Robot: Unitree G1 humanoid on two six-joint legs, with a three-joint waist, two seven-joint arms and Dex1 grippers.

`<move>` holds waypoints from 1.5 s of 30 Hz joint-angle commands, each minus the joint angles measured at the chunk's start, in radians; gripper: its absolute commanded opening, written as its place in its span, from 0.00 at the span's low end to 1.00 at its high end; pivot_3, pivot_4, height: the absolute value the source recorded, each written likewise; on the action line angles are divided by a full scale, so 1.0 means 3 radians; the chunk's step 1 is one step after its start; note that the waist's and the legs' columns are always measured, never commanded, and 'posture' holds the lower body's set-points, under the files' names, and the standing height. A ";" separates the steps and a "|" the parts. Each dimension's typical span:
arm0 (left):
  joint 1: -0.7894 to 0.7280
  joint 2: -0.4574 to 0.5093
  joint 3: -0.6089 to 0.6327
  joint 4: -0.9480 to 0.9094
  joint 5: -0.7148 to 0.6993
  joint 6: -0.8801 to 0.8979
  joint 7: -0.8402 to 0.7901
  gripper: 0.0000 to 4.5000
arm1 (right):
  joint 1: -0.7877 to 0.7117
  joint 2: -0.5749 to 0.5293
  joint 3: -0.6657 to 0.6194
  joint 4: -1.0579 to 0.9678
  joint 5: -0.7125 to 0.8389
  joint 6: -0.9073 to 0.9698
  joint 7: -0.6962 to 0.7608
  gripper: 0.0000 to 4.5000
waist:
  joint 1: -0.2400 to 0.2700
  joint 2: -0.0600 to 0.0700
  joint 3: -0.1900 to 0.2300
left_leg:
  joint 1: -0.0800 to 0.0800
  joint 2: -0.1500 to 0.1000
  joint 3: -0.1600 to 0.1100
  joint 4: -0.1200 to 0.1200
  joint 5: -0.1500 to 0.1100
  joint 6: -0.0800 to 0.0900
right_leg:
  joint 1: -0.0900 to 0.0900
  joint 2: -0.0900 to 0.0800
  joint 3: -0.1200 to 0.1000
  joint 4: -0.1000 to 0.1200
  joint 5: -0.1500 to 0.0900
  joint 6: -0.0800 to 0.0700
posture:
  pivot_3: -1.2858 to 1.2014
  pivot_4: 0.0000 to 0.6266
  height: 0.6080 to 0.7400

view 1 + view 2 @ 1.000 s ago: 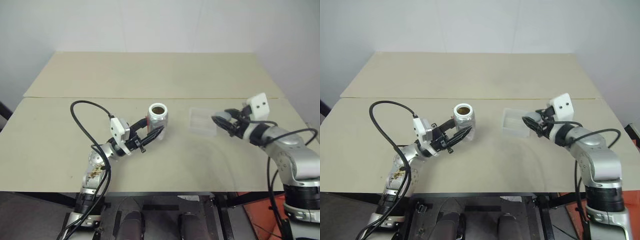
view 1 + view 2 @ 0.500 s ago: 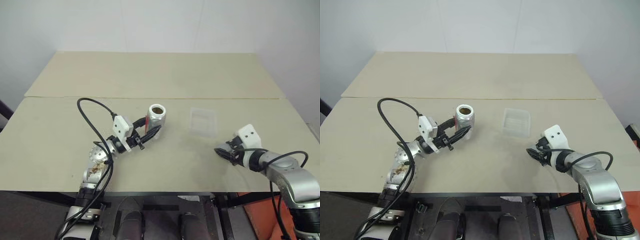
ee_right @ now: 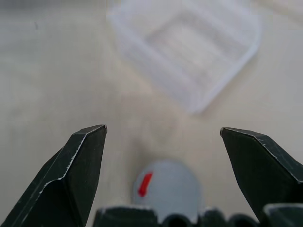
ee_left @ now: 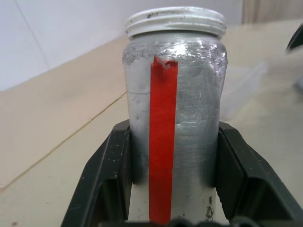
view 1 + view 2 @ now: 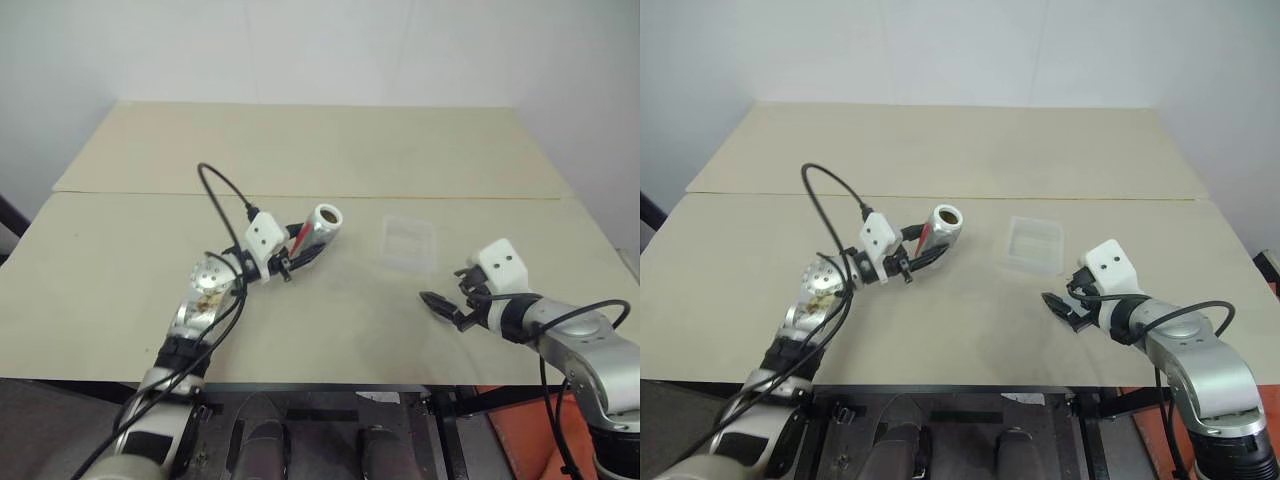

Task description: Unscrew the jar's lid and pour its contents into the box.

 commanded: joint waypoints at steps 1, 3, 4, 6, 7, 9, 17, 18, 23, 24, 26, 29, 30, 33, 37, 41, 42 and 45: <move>-0.0466 -0.0072 -0.0108 0.0505 0.0251 -0.0274 0.0088 0.44 | -0.0054 0.0038 -0.0096 -0.0266 -0.0012 -0.0020 -0.0116 0.99 | 0.0006 0.0000 0.0000 | -0.0001 -0.0001 0.0000 0.0000 0.0000 0.0000 | 0.0000 0.0000 0.0000 -0.0001 0.0000 0.0000 | 0.52 0.24 1.00; -0.0749 -0.0169 -0.0133 0.0854 0.0296 -0.0308 0.0083 0.44 | -0.0059 0.0084 -0.0108 -0.0307 -0.0028 -0.0039 -0.0178 0.99 | 0.0014 0.0000 0.0000 | -0.0002 -0.0003 0.0000 -0.0001 0.0000 0.0000 | 0.0000 -0.0002 0.0000 -0.0002 0.0000 0.0001 | 0.52 0.24 1.00; -0.0896 -0.0182 -0.0211 0.1054 0.0429 -0.0424 0.0120 0.44 | -0.0067 0.0125 -0.0120 -0.0320 -0.0028 -0.0037 -0.0221 0.99 | 0.0018 0.0000 0.0000 | -0.0004 -0.0004 0.0000 -0.0001 0.0000 0.0001 | -0.0001 -0.0002 0.0000 -0.0003 0.0000 0.0002 | 0.52 0.24 1.00; -0.1187 -0.0217 -0.0380 0.1451 0.0735 -0.0668 0.0318 0.44 | -0.0063 0.0188 -0.0129 -0.0335 -0.0047 -0.0048 -0.0294 0.99 | 0.0027 -0.0002 0.0001 | -0.0005 -0.0005 0.0000 -0.0001 0.0000 0.0001 | -0.0002 -0.0002 0.0000 -0.0004 0.0000 0.0002 | 0.52 0.24 1.00; -0.1327 -0.0251 -0.0449 0.1637 0.0866 -0.0781 0.0450 0.44 | -0.0050 0.0204 -0.0122 -0.0344 -0.0064 -0.0062 -0.0319 0.99 | 0.0029 -0.0002 0.0001 | -0.0007 -0.0007 -0.0001 -0.0001 0.0000 0.0001 | -0.0004 -0.0002 0.0000 -0.0003 0.0000 0.0002 | 0.52 0.24 1.00; -0.1573 -0.0293 -0.0656 0.1948 0.1210 -0.1020 0.0803 0.44 | -0.0016 0.0230 -0.0113 -0.0378 -0.0083 -0.0080 -0.0360 0.99 | 0.0030 -0.0003 0.0001 | -0.0010 -0.0010 -0.0001 -0.0001 -0.0001 0.0001 | -0.0007 -0.0005 0.0000 -0.0004 -0.0001 0.0004 | 0.52 0.24 1.00; -0.2260 -0.0578 -0.1570 0.2636 0.2500 -0.1444 0.2316 0.44 | 0.0116 0.0331 -0.0187 -0.0573 -0.0085 -0.0051 -0.0464 0.99 | 0.0037 -0.0003 0.0002 | -0.0041 -0.0020 -0.0006 0.0000 0.0000 0.0002 | -0.0036 -0.0011 0.0001 0.0000 0.0001 0.0009 | 0.52 0.24 1.00; -0.2311 -0.0612 -0.1695 0.2680 0.2657 -0.1437 0.2523 0.44 | 0.0125 0.0340 -0.0194 -0.0597 -0.0086 -0.0039 -0.0477 0.99 | 0.0038 -0.0004 0.0002 | -0.0041 -0.0022 -0.0007 0.0000 0.0000 0.0002 | -0.0036 -0.0012 0.0001 0.0000 0.0001 0.0010 | 0.52 0.24 1.00; -0.2509 -0.0751 -0.2432 0.2850 0.3496 -0.1267 0.3412 0.44 | 0.0191 0.0376 -0.0245 -0.0738 -0.0055 0.0008 -0.0536 0.99 | 0.0035 -0.0004 0.0002 | -0.0041 -0.0024 -0.0009 0.0000 0.0000 0.0002 | -0.0036 -0.0014 0.0001 0.0001 -0.0002 0.0016 | 0.52 0.24 1.00; -0.2532 -0.0797 -0.2584 0.2880 0.3664 -0.1196 0.3598 0.44 | 0.0205 0.0389 -0.0260 -0.0761 -0.0051 0.0022 -0.0552 0.99 | 0.0035 -0.0005 0.0002 | -0.0041 -0.0025 -0.0009 0.0000 0.0000 0.0002 | -0.0036 -0.0014 0.0001 0.0001 -0.0002 0.0016 | 0.52 0.24 1.00; -0.2563 -0.0855 -0.2798 0.2924 0.3894 -0.1113 0.3853 0.44 | 0.0226 0.0410 -0.0282 -0.0804 -0.0042 0.0051 -0.0574 0.99 | 0.0036 -0.0005 0.0003 | -0.0041 -0.0025 -0.0009 0.0000 0.0000 0.0002 | -0.0037 -0.0014 0.0001 0.0002 -0.0002 0.0017 | 0.52 0.24 1.00; -0.2597 -0.0950 -0.3205 0.2981 0.4309 -0.0951 0.4152 0.44 | 0.0265 0.0429 -0.0314 -0.0883 -0.0031 0.0121 -0.0603 0.99 | 0.0039 -0.0005 0.0003 | -0.0042 -0.0025 -0.0009 0.0000 0.0000 0.0002 | -0.0038 -0.0014 0.0001 0.0003 -0.0003 0.0018 | 0.52 0.24 1.00; -0.2606 -0.0976 -0.3254 0.2995 0.4358 -0.0926 0.4191 0.44 | 0.0282 0.0436 -0.0326 -0.0912 -0.0029 0.0138 -0.0611 0.99 | 0.0039 -0.0005 0.0003 | -0.0042 -0.0026 -0.0009 0.0000 0.0000 0.0002 | -0.0038 -0.0015 0.0001 0.0004 -0.0003 0.0018 | 0.52 0.24 1.00; -0.2625 -0.1004 -0.3259 0.3024 0.4379 -0.0901 0.4200 0.44 | 0.0311 0.0460 -0.0352 -0.0969 -0.0022 0.0180 -0.0634 0.99 | 0.0036 -0.0005 0.0003 | -0.0043 -0.0026 -0.0009 0.0000 0.0000 0.0002 | -0.0040 -0.0015 0.0001 0.0005 -0.0003 0.0018 | 0.52 0.24 1.00; -0.2643 -0.1011 -0.3146 0.3036 0.4286 -0.0896 0.4119 0.44 | 0.0344 0.0486 -0.0381 -0.1023 -0.0023 0.0226 -0.0665 0.99 | 0.0036 -0.0005 0.0003 | -0.0043 -0.0026 -0.0009 0.0002 0.0000 0.0002 | -0.0040 -0.0016 0.0001 0.0008 -0.0003 0.0018 | 0.52 0.24 1.00; -0.2651 -0.1005 -0.3005 0.3036 0.4190 -0.0905 0.4061 0.44 | 0.0352 0.0497 -0.0361 -0.1005 -0.0040 0.0219 -0.0672 0.99 | 0.0037 -0.0005 0.0003 | -0.0043 -0.0026 -0.0009 0.0004 0.0000 0.0002 | -0.0040 -0.0017 0.0001 0.0011 -0.0003 0.0018 | 0.52 0.24 1.00; -0.2644 -0.1001 -0.2912 0.3034 0.4105 -0.0932 0.4002 0.44 | 0.0348 0.0491 -0.0342 -0.0986 -0.0050 0.0208 -0.0672 0.99 | 0.0037 -0.0005 0.0003 | -0.0043 -0.0026 -0.0009 0.0005 0.0000 0.0002 | -0.0040 -0.0017 0.0001 0.0011 -0.0003 0.0018 | 0.52 0.24 1.00; -0.2576 -0.0979 -0.2427 0.3029 0.3626 -0.1062 0.3598 0.44 | 0.0322 0.0476 -0.0300 -0.0929 -0.0071 0.0174 -0.0658 0.99 | 0.0036 -0.0005 0.0003 | -0.0043 -0.0027 -0.0009 0.0006 0.0000 0.0002 | -0.0040 -0.0018 0.0001 0.0013 -0.0003 0.0018 | 0.52 0.24 1.00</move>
